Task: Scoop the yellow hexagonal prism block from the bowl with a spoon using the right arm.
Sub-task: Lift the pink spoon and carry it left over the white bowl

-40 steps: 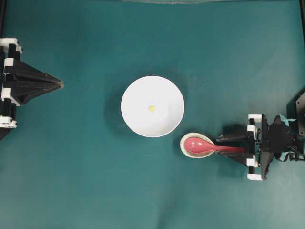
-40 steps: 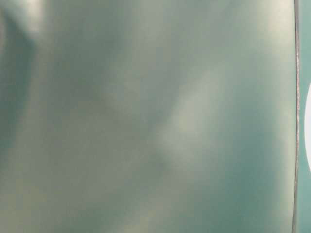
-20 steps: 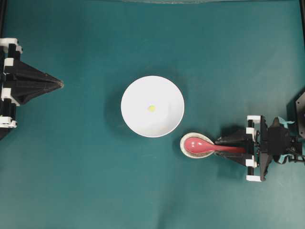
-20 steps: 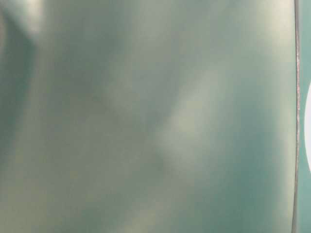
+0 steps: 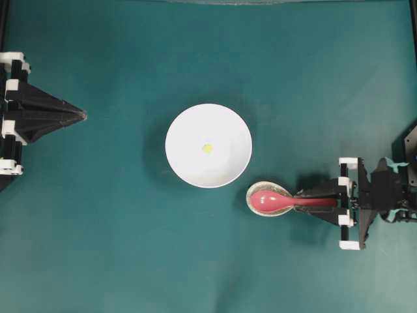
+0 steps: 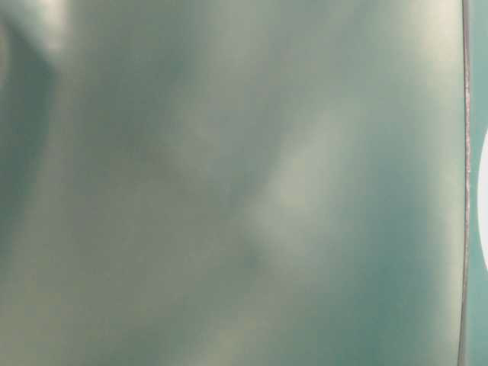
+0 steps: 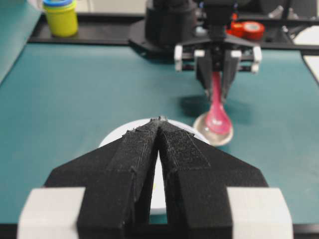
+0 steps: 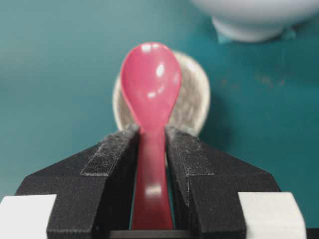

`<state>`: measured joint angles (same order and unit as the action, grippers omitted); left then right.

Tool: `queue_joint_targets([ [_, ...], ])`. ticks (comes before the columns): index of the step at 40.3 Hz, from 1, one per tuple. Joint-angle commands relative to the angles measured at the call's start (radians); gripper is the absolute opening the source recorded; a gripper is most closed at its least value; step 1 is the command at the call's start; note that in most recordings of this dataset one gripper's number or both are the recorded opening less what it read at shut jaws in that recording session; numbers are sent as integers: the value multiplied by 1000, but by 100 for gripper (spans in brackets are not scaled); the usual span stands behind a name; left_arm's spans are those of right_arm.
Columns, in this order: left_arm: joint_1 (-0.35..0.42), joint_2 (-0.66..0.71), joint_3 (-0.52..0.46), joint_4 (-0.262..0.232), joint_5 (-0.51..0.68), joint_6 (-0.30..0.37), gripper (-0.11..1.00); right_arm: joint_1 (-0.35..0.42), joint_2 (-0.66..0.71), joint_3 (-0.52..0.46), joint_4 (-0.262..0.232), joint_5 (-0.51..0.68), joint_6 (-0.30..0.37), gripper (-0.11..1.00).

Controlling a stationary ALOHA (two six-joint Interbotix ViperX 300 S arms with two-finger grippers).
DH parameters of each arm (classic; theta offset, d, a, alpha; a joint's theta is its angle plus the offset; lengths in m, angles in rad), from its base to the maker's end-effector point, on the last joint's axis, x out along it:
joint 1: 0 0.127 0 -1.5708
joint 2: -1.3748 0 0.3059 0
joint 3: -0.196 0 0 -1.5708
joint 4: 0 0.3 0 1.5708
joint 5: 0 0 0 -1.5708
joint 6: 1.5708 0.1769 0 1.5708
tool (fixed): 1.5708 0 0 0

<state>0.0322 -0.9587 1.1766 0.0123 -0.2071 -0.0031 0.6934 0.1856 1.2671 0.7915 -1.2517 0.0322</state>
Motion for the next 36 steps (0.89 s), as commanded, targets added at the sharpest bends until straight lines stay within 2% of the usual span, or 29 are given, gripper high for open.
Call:
queue_joint_targets([
  [1,3,8,-18,3,-11,-2,5,5,-78,0,-2,6,-20,24],
  [11,3,8,-20,3,-11,-2,5,-29,-225,-12,0,95,-127,24],
  [23,3,8,-20,3,-8,-11,5,-179,-399,-60,0,285,-249,24],
  [30,3,6,-20,3,-6,-11,5,-305,-491,-117,0,480,-331,24],
  [36,3,6,-21,3,-11,5,5,-411,-545,-193,-5,696,-408,24],
])
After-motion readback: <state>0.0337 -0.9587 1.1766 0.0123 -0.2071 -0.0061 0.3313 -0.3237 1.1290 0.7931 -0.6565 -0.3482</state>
